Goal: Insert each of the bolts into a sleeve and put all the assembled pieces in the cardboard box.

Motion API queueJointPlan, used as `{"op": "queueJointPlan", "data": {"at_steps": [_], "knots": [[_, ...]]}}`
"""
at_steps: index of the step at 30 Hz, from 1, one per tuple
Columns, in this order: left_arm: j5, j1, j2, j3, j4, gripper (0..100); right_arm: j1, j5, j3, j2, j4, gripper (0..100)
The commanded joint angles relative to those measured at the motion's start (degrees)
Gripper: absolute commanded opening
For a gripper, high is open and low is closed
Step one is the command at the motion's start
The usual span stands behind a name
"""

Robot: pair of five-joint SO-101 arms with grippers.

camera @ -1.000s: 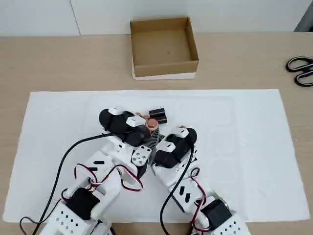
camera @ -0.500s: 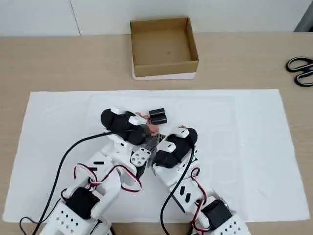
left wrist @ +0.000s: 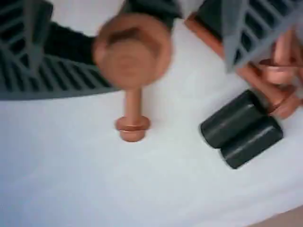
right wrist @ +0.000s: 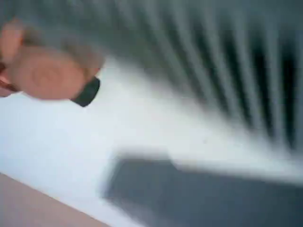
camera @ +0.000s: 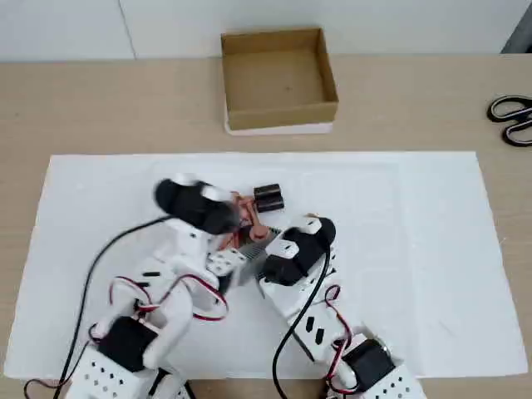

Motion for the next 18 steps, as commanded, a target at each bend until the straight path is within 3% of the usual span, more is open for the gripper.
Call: {"op": "queueJointPlan", "data": {"at_steps": [1, 5, 12, 18], "knots": [[-0.18, -7.30, -0.53, -4.53, 2.11, 24, 0.13, -0.44, 0.53, -0.84, -1.27, 0.4], [-0.18, -13.89, -0.53, -4.62, 1.93, 24, 0.84, -0.44, 0.53, -0.75, -1.27, 0.4], [-0.18, -24.18, -0.53, -4.70, 2.02, 24, 10.42, -0.35, 0.53, -0.75, -1.27, 0.4], [-0.18, -40.88, -0.53, -4.00, 5.01, 24, 21.49, 4.92, -1.58, -0.84, -1.19, 0.4]]}}
